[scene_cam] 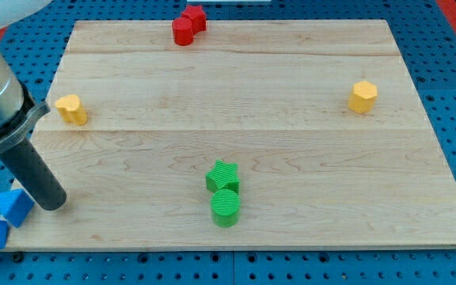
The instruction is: Place the yellow heart to the top left of yellow hexagon
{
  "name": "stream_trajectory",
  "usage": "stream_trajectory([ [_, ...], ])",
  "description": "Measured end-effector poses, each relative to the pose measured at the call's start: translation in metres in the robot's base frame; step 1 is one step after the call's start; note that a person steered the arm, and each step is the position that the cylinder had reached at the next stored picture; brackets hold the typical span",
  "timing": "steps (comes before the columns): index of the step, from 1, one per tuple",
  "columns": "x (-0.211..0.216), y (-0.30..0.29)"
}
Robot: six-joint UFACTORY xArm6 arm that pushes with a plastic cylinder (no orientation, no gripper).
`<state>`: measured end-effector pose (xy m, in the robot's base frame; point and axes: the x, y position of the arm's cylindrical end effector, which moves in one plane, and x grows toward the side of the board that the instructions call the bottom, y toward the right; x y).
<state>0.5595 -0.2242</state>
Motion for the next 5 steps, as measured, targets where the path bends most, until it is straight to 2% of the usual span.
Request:
stream_trajectory([
  [1, -0.066, 0.026],
  [3, -0.067, -0.079],
  [4, -0.129, -0.053],
  [5, -0.169, -0.005],
])
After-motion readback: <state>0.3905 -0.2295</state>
